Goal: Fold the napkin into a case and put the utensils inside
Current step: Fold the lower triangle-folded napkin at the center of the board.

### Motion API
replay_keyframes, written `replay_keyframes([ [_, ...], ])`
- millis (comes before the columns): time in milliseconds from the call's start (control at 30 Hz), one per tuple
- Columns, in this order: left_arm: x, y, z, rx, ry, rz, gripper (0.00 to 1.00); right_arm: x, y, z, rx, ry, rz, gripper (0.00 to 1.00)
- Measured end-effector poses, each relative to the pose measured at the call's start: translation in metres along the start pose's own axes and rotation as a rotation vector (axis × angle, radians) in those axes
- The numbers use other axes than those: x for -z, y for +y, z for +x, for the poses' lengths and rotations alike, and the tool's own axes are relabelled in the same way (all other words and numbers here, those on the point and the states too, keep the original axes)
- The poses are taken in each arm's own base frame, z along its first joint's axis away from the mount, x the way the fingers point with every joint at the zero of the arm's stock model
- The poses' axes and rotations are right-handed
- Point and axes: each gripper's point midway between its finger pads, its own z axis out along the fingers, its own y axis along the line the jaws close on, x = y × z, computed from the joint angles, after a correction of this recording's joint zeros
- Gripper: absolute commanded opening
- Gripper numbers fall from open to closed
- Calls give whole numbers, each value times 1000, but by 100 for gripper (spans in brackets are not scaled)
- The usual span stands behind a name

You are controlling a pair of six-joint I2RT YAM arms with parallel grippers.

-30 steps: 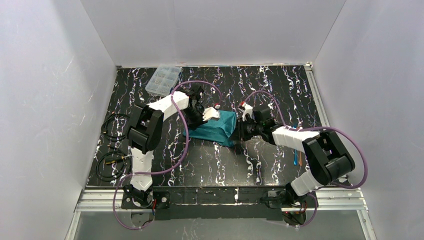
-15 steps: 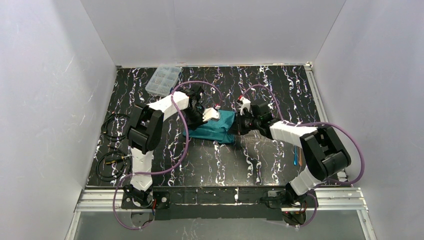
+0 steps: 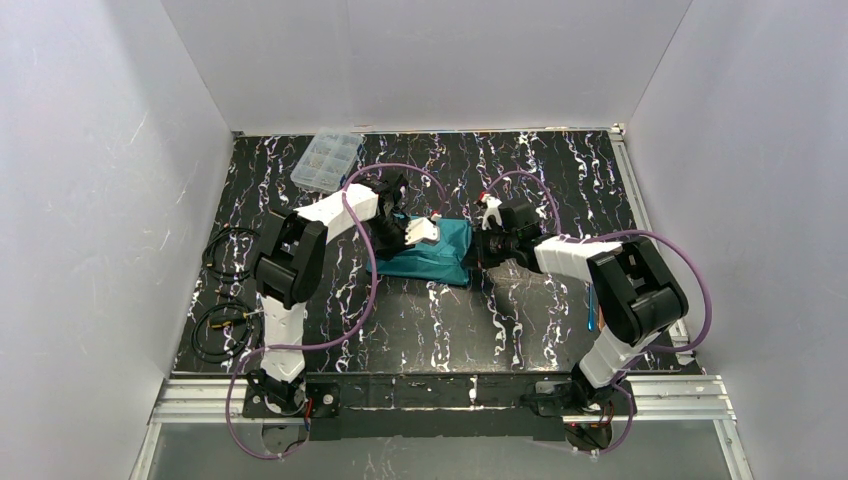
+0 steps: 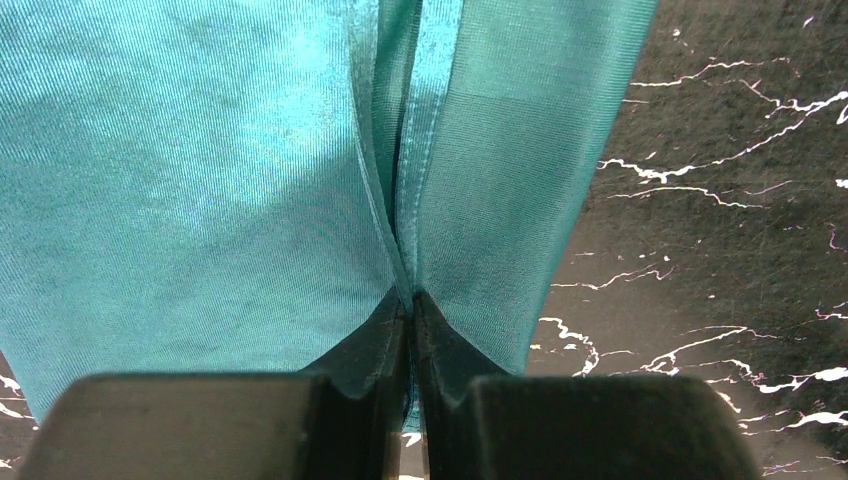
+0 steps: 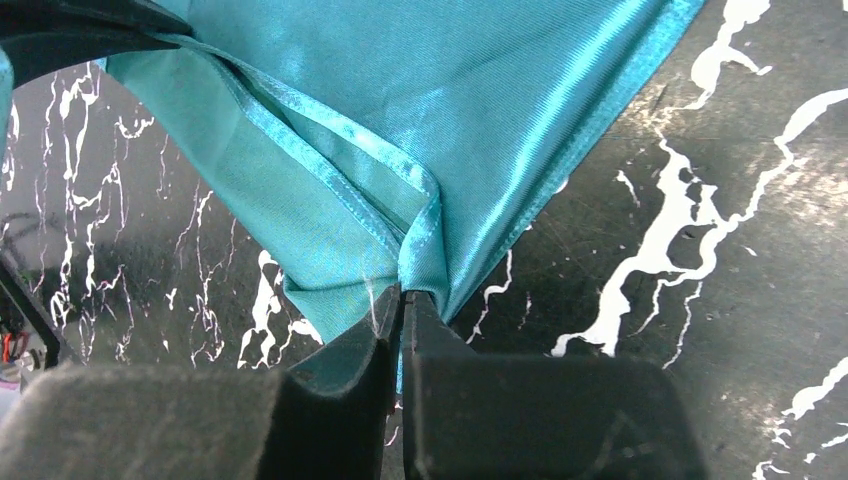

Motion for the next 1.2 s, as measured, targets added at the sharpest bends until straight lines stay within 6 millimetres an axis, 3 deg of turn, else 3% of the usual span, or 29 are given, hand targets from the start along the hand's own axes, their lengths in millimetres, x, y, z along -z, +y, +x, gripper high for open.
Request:
replay_keyframes([
  [233,0,-1,0,-18,0,-2,4,2,-9,-5,-19,-17,21,12],
  [700,0,-1,0,-42,7,-4,3,2,9,-13,-16,-36,-76,11],
  [1000,0,-2,0,-48,10,-5,8,-6,-27,-6,-68,1,79,9],
  [1100,0,-3,0,-48,12,-7,19,-5,-31,-6,-72,0,99,9],
  [1200,1,-4,0,-45,15,-11,57,-5,-31,-7,-72,-2,104,10],
])
